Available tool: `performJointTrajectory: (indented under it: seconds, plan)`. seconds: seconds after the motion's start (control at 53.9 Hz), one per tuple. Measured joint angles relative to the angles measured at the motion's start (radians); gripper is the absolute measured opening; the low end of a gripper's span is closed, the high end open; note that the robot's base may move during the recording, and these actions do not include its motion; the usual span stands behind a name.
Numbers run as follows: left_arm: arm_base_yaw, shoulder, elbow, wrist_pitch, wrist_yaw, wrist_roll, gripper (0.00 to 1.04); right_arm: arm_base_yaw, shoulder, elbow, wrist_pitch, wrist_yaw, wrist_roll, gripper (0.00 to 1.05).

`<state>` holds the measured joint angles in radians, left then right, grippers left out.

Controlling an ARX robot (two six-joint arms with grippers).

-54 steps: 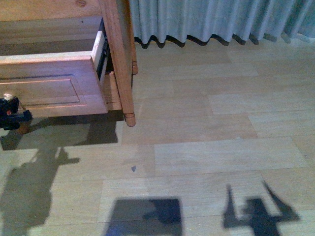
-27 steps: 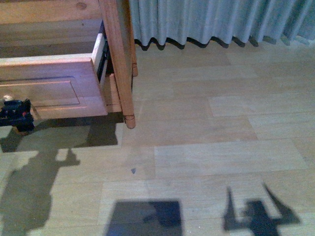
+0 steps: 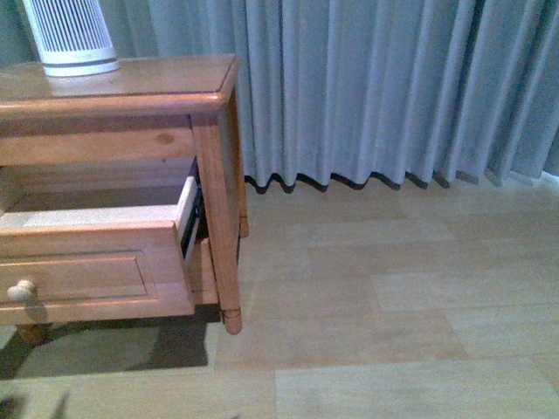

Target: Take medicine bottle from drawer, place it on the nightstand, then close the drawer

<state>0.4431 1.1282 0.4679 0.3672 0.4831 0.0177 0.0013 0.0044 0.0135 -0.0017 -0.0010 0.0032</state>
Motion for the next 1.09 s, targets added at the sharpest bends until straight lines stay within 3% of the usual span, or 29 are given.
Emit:
performJointTrajectory:
  seconds: [0.111, 0.148, 0.241, 0.297, 0.464, 0.519, 0.612, 0.742, 1.094]
  plan:
    - [0.008, -0.246, 0.044, -0.208, 0.075, -0.080, 0.98, 0.000, 0.000, 0.000, 0.000, 0.000, 0.000, 0.98]
    - [-0.005, -0.325, 0.034, -0.205, 0.028, -0.073, 0.93, 0.000, 0.000, 0.000, 0.000, 0.000, 0.000, 0.98]
    - [-0.123, -0.586, -0.036, -0.311, -0.187, -0.044, 0.74, 0.000, 0.000, 0.000, 0.000, 0.000, 0.000, 0.98]
    - [-0.209, -0.727, -0.101, -0.333, -0.247, -0.032, 0.60, 0.000, 0.000, 0.000, 0.000, 0.000, 0.000, 0.98]
    - [-0.309, -0.835, -0.242, -0.308, -0.354, -0.027, 0.15, 0.000, 0.000, 0.000, 0.000, 0.005, 0.000, 0.98]
    - [-0.401, -0.863, -0.269, -0.304, -0.466, -0.028, 0.02, 0.000, 0.000, 0.000, 0.000, 0.005, 0.000, 0.98]
    - [-0.436, -0.886, -0.301, -0.301, -0.469, -0.025, 0.03, 0.000, 0.000, 0.000, 0.000, 0.003, 0.000, 0.98]
    - [-0.440, -1.001, -0.338, -0.383, -0.481, -0.025, 0.03, 0.000, -0.001, 0.000, 0.000, 0.004, 0.000, 0.98]
    - [-0.441, -1.063, -0.393, -0.380, -0.483, -0.025, 0.03, 0.000, -0.002, 0.000, 0.000, 0.001, 0.000, 0.98]
